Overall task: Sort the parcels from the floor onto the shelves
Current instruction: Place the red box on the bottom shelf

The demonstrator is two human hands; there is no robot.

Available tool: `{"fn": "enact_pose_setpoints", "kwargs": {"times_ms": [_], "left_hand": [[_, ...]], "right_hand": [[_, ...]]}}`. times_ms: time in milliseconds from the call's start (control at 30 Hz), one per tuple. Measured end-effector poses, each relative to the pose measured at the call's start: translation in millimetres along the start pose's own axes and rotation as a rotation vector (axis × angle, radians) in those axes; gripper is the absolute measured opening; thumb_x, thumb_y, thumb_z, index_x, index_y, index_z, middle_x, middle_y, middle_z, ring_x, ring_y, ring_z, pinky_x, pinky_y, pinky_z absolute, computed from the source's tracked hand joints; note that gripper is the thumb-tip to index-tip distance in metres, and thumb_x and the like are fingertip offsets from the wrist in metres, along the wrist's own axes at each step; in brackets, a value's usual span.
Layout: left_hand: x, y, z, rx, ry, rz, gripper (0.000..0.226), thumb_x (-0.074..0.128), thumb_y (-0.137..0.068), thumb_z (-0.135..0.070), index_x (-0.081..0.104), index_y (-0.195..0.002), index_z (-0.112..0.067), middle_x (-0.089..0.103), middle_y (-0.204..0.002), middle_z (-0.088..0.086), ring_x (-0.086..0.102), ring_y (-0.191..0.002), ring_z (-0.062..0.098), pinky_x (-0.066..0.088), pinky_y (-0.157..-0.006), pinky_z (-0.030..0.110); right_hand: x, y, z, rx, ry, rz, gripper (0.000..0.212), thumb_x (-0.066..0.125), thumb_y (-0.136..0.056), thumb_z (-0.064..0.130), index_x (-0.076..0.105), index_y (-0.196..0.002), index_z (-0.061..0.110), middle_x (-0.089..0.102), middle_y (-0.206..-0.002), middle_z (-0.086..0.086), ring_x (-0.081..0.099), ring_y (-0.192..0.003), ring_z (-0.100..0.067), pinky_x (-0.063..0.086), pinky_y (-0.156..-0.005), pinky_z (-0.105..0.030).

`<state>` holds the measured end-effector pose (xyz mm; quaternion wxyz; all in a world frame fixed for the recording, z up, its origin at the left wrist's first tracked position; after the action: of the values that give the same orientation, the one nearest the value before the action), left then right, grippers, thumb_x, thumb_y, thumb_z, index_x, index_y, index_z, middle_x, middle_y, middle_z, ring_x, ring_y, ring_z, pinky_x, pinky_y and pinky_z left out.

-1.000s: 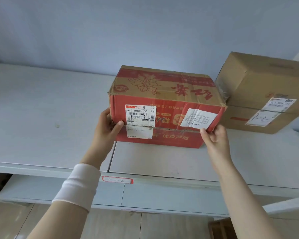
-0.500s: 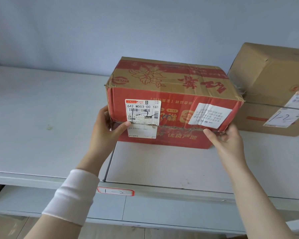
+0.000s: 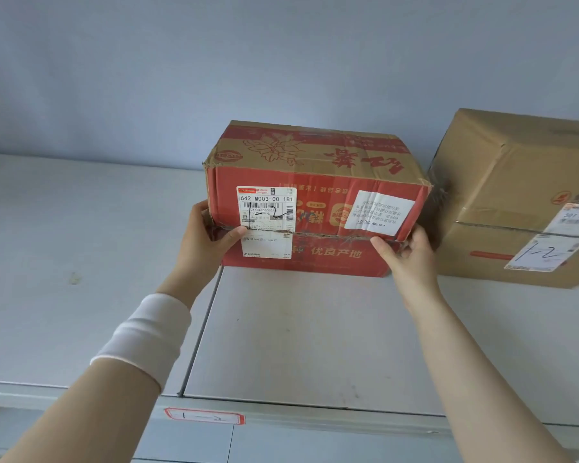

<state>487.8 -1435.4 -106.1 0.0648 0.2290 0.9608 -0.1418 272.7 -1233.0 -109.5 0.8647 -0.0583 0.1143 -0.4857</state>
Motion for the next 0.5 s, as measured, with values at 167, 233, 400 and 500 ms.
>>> {"fn": "enact_pose_setpoints", "kwargs": {"times_ms": [167,233,400,500], "left_hand": [[0,3,-8,-0.094,0.003,0.061,0.043,0.065,-0.085,-0.005,0.041,-0.121,-0.01,0.06,-0.101,-0.009,0.061,-0.08,-0.014,0.052,-0.071,0.009],[-6,11,-16,-0.16,-0.006,0.11,0.06,0.07,-0.082,-0.012,0.037,-0.132,-0.006,0.061,-0.119,-0.001,0.061,-0.105,-0.001,0.052,-0.093,0.029],[-14,60,-42,-0.373,-0.046,0.032,0.092,0.067,-0.084,-0.016,0.003,-0.15,-0.011,0.016,-0.157,0.005,0.023,-0.142,0.015,0.022,-0.113,0.03],[-20,93,-48,-0.38,-0.097,0.03,0.081,0.066,-0.085,-0.018,0.016,-0.149,-0.012,0.025,-0.154,0.004,0.028,-0.14,0.016,0.024,-0.11,0.026]], "right_hand": [[-1,2,8,0.088,-0.035,0.039,0.042,0.069,-0.082,0.015,0.049,-0.118,0.021,0.061,-0.115,0.006,0.059,-0.109,-0.011,0.05,-0.079,-0.014],[-4,11,15,0.163,-0.04,0.05,0.05,0.07,-0.082,0.018,0.049,-0.127,0.018,0.06,-0.124,0.004,0.055,-0.118,-0.012,0.048,-0.096,-0.029],[-12,61,41,0.374,0.026,-0.055,0.081,0.071,-0.081,0.023,0.025,-0.147,0.013,0.032,-0.152,-0.004,0.032,-0.139,-0.014,0.031,-0.109,-0.03],[-15,95,54,0.393,0.075,-0.042,0.075,0.069,-0.083,0.023,0.029,-0.145,0.013,0.034,-0.151,-0.004,0.032,-0.139,-0.014,0.032,-0.107,-0.028]]}}
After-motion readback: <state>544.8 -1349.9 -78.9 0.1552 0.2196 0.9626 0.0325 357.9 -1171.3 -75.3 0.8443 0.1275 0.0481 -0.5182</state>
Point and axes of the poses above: each hand's wrist, its own y-axis away from the middle knuckle, its own x-axis out of the palm, z = x × y, the point moved 1 cm from there along -y, towards the middle knuckle
